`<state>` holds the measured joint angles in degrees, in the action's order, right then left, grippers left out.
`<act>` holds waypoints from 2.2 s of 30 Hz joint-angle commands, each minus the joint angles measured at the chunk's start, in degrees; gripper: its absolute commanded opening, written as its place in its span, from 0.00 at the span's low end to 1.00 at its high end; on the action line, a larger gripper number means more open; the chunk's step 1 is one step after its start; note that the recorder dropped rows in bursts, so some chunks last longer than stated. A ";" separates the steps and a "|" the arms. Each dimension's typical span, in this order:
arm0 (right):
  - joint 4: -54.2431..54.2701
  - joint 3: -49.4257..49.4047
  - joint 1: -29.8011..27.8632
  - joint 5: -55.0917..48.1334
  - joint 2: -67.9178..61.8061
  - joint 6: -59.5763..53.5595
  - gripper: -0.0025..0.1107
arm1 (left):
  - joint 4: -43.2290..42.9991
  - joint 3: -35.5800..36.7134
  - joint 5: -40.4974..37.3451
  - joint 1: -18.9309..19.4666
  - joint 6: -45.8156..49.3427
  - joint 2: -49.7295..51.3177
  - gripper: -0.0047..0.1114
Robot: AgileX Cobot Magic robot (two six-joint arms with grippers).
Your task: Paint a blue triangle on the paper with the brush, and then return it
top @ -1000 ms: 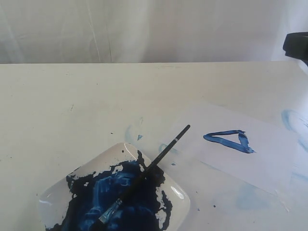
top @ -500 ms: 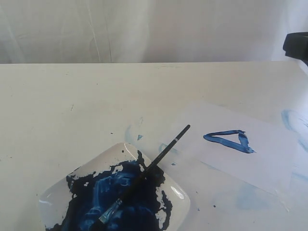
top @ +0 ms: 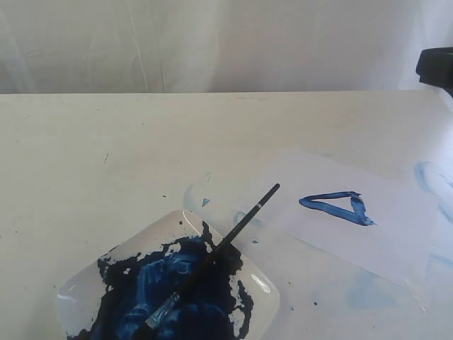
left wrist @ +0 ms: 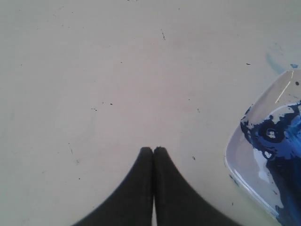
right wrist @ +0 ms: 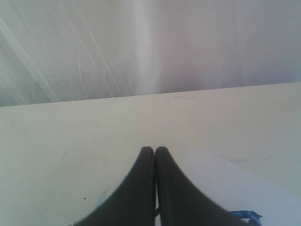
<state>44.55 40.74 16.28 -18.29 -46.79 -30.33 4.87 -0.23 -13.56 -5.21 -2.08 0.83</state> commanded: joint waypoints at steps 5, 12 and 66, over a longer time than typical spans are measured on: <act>-0.43 -0.16 -0.35 0.36 0.33 0.63 0.02 | 0.51 0.23 0.13 -0.09 -0.68 -0.36 0.04; -0.43 -0.16 -0.35 0.36 0.33 0.63 0.02 | 0.51 0.23 0.13 -0.09 -0.68 -0.36 0.04; -46.25 -40.74 -0.25 4.15 37.35 35.04 0.02 | 0.51 0.23 0.03 -0.09 -0.68 -0.36 0.04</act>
<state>-1.30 0.25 16.28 -14.31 -9.64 4.45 4.87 -0.23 -13.56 -5.21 -2.30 0.83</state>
